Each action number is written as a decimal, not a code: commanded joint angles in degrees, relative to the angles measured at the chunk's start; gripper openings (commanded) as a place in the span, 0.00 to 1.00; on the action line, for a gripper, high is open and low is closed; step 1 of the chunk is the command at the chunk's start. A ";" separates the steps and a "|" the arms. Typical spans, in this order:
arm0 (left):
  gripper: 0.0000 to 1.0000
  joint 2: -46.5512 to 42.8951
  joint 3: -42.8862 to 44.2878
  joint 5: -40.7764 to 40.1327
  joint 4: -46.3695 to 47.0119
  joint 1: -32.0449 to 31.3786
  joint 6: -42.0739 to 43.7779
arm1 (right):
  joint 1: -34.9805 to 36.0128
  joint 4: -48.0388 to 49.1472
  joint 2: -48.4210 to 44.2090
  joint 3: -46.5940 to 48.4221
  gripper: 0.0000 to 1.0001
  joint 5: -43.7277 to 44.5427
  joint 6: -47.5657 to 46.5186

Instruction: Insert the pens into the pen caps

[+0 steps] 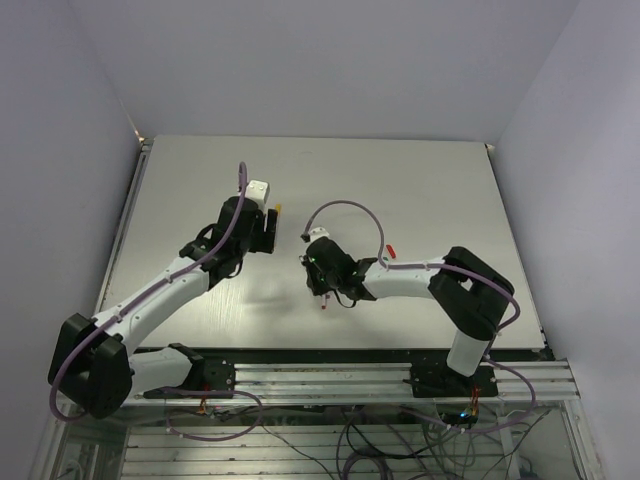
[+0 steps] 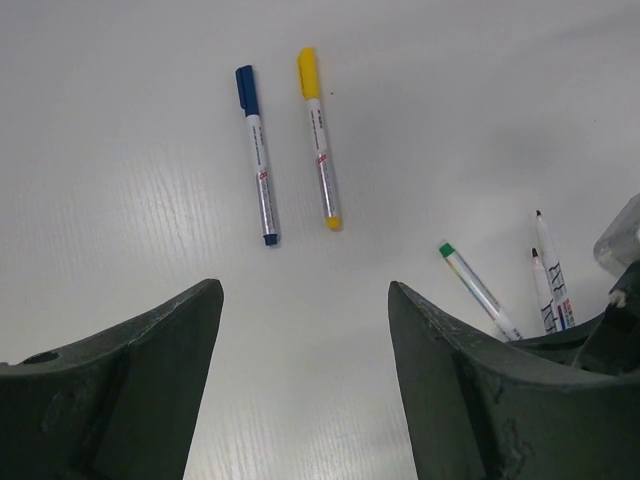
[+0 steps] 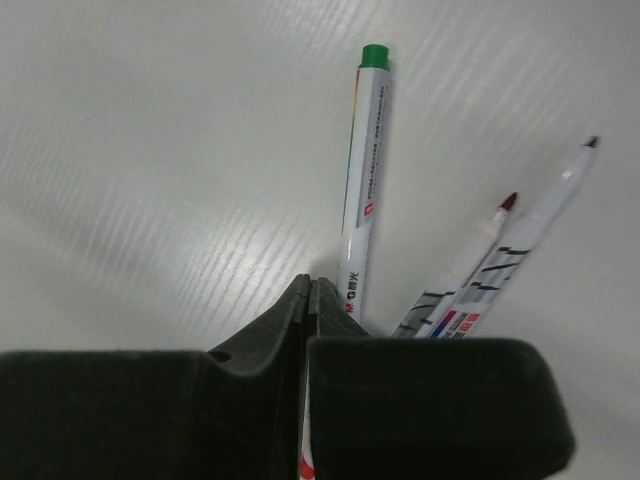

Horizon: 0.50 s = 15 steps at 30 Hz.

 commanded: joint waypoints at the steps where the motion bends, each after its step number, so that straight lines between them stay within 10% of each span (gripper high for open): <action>1: 0.78 0.65 0.34 1.68 1.42 0.06 -0.85 | -2.27 -4.57 -0.15 -1.56 0.00 2.51 1.17; 15: 0.78 5.10 1.47 19.02 4.72 0.04 21.55 | -3.48 -3.10 -9.23 -2.19 0.00 0.65 -0.12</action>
